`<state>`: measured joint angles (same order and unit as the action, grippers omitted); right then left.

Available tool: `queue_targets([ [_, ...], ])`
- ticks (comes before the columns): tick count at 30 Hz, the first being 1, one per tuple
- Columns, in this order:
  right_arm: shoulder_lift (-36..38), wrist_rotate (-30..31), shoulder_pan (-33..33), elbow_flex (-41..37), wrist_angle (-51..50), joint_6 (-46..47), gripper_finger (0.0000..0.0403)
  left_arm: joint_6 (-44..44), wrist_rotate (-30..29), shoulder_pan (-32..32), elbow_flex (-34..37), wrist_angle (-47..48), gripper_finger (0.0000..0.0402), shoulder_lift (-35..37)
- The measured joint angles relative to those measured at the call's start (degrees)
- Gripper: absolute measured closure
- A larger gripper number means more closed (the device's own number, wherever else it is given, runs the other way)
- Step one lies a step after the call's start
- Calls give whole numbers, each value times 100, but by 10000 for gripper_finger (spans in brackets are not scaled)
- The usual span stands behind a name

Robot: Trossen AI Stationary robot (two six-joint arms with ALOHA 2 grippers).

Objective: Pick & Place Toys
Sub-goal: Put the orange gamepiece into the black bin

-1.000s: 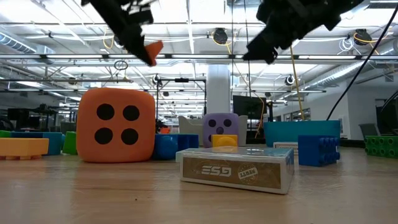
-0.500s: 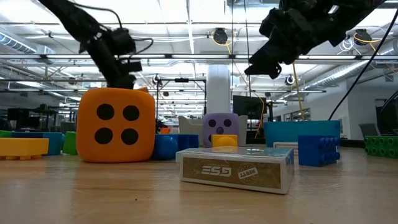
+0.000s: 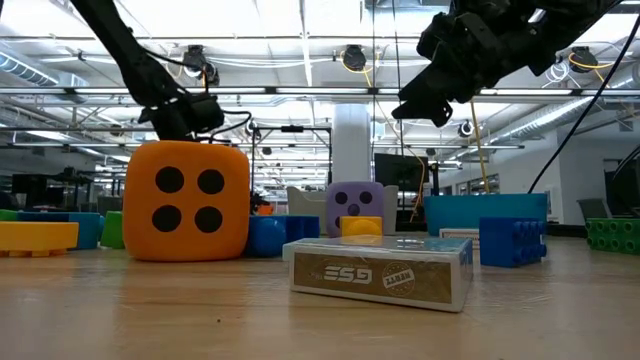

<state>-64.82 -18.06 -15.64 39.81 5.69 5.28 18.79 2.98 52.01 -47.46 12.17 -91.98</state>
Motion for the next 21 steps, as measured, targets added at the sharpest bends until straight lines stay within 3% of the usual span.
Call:
queue_targets([
  [6,0,-2,0,0,-7,-11,191,5,-110,138,-4,-68,256,-42],
  [14,0,-2,0,0,-10,-13,190,-115,-213,197,-4,-77,200,-47],
  [21,0,-2,0,0,-10,-27,190,-257,-209,156,-80,-195,190,-53],
])
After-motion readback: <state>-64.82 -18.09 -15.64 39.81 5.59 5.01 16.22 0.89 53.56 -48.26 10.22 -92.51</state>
